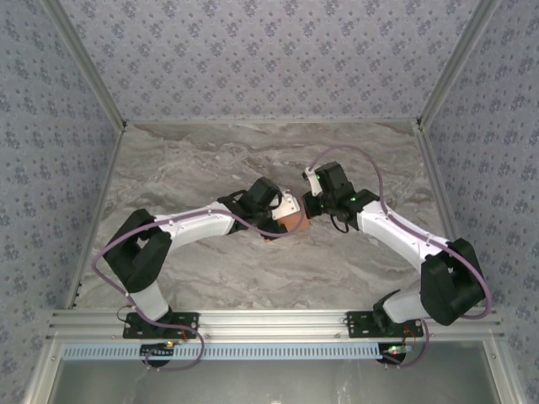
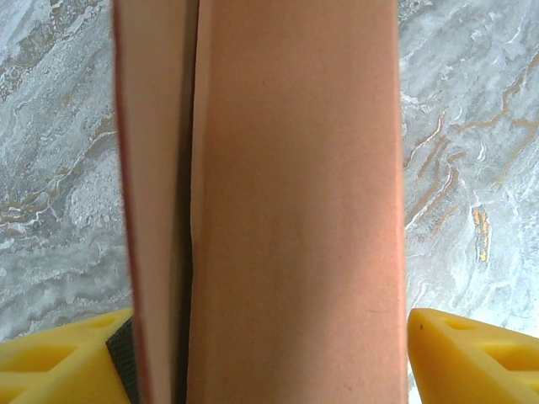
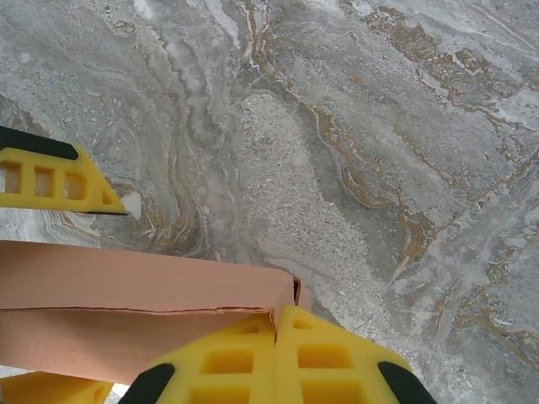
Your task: Fold the paper box
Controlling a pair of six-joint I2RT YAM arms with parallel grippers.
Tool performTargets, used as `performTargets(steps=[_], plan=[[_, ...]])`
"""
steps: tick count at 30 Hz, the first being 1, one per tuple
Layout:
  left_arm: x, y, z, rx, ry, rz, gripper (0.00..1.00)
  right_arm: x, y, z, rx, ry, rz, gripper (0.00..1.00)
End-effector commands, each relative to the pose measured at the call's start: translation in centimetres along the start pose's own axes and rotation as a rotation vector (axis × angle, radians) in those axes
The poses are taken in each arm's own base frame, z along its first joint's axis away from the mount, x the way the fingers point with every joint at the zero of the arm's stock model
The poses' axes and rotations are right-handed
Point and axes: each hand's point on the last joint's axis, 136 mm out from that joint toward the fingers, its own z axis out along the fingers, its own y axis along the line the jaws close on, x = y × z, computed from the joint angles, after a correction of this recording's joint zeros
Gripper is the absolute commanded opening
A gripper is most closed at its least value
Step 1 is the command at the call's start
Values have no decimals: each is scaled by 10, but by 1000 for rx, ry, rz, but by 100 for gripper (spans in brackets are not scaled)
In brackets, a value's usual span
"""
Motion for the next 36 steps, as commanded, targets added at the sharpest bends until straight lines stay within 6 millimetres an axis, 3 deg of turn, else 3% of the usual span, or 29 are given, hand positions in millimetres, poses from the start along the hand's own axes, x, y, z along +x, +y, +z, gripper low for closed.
performTargets(steps=[1, 10, 14, 18, 28, 36], plan=[[-27, 3, 6, -16, -98, 5, 77, 19, 41, 2, -161, 29, -32, 1], [-28, 4, 4, -30, -116, 27, 70, 39, 35, 0, -148, 6, -6, 6], [-28, 1, 4, -14, -122, 47, 70, 31, 38, -8, -175, -34, 44, 20], [-28, -2, 2, -2, -129, 84, 71, 17, 31, -26, -190, -87, 73, 24], [-32, -9, -3, 68, -142, 131, 74, 14, 7, -58, -333, -174, 215, 42], [-30, -4, 5, 76, -91, 112, 73, 25, 5, -66, -406, -162, 235, 43]])
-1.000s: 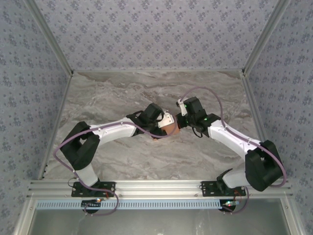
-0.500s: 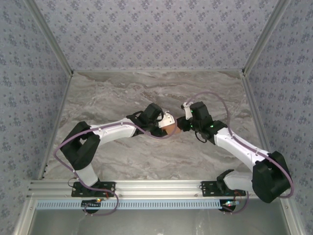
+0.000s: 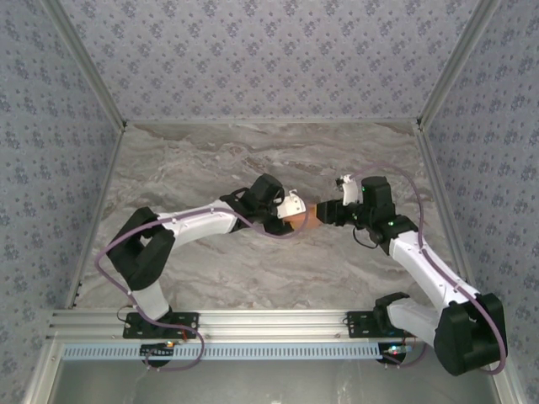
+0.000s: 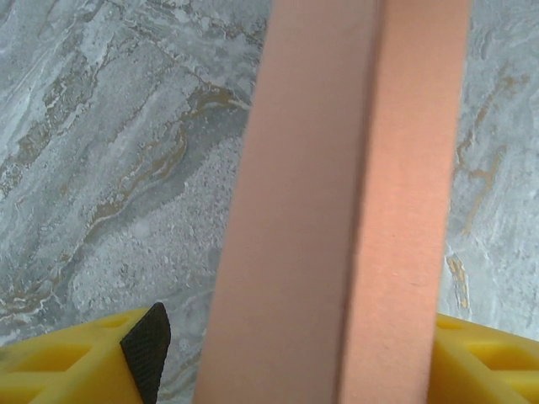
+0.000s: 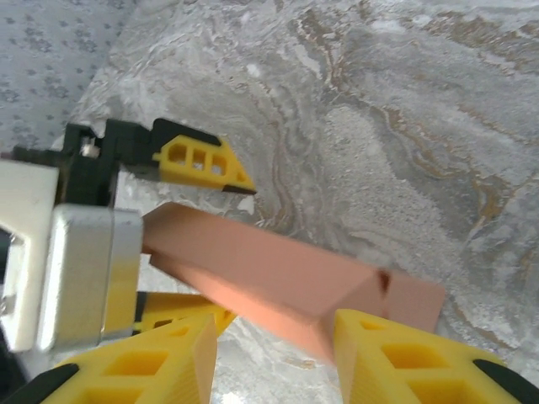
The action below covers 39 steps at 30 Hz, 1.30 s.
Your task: Fold the paper box
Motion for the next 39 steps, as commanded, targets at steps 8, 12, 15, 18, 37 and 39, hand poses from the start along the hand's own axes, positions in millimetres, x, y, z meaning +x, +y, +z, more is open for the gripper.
performTargets(steps=[8, 12, 15, 18, 37, 39], plan=[[1, 1, 3, 43, 36, -35, 73, 16, -28, -13, 43, -23, 15, 31], [1, 1, 2, 56, 34, -53, 73, 9, -29, -12, 36, -20, -41, 37], [0, 2, 2, 66, 25, -67, 73, 0, -32, -9, 55, -2, -127, 39], [-1, 4, 2, 74, 16, -87, 73, -6, -33, 0, 78, 29, -275, 39], [2, 8, 7, 112, 5, -138, 68, -33, -55, 60, 47, 123, -428, 28], [0, 9, 7, 116, 3, -142, 68, -34, -51, 62, 35, 116, -431, 22]])
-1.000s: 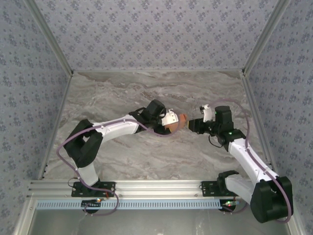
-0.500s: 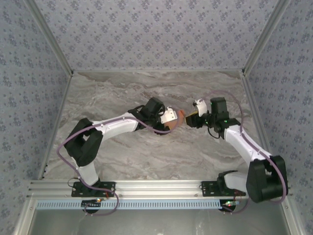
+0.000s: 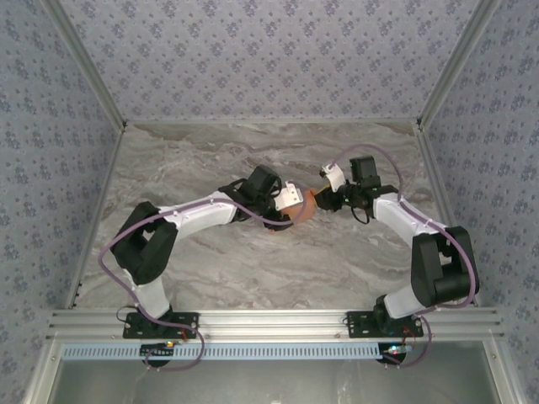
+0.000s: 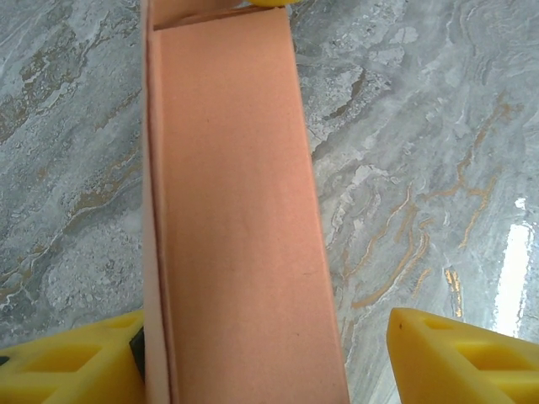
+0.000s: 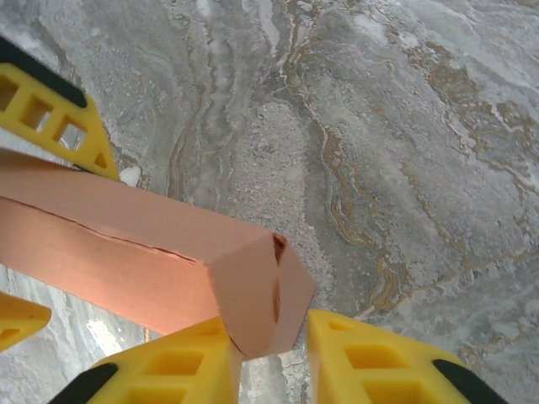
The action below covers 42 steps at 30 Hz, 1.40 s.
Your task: Fold the paper box
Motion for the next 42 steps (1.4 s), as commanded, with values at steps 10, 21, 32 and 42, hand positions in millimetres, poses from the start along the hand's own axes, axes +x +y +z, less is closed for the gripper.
performTargets(steps=[10, 21, 32, 42], plan=[[0, 5, 11, 8, 33, -65, 64, -27, 18, -4, -18, -37, 36, 5], [6, 2, 20, 0, 79, -50, 64, -25, 19, -11, 36, 63, 36, 3], [1, 1, 24, -7, 67, -72, 67, -15, 34, -11, 16, 191, 56, 2], [-4, 6, 22, -82, 88, -142, 64, 1, 48, -9, 36, 270, 128, 2]])
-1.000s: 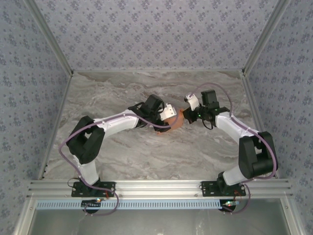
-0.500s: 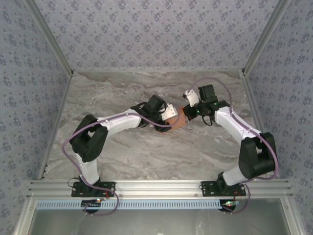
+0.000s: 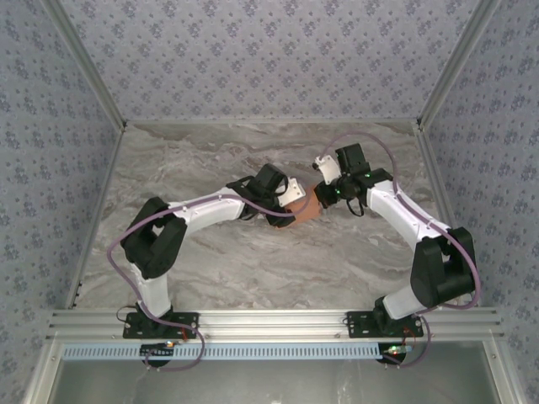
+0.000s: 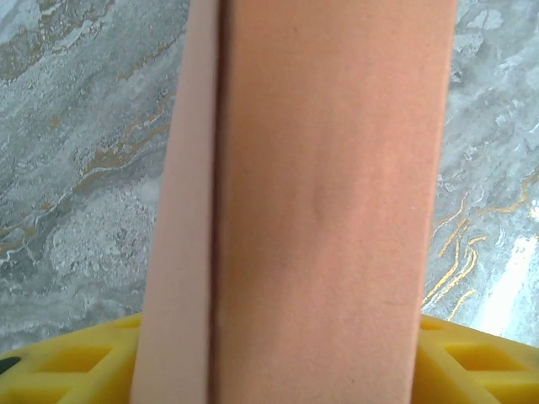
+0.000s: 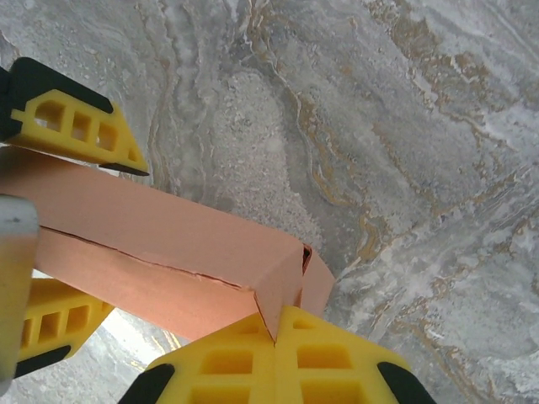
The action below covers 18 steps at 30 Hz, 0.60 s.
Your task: Fold the paper box
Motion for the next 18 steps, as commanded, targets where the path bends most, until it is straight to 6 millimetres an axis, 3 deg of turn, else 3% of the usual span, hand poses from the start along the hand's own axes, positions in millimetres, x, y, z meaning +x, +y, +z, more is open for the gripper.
performTargets(steps=[1, 8, 18], plan=[[-12, -9, 9, -7, -8, -17, 64, 16, 39, 4, -94, 91, 10, 2], [-7, -10, 14, -26, -5, -53, 65, 26, 47, 6, -87, 141, 66, 1], [-6, -7, 14, -52, -32, -73, 68, 17, 54, -3, -115, 91, 100, 0]])
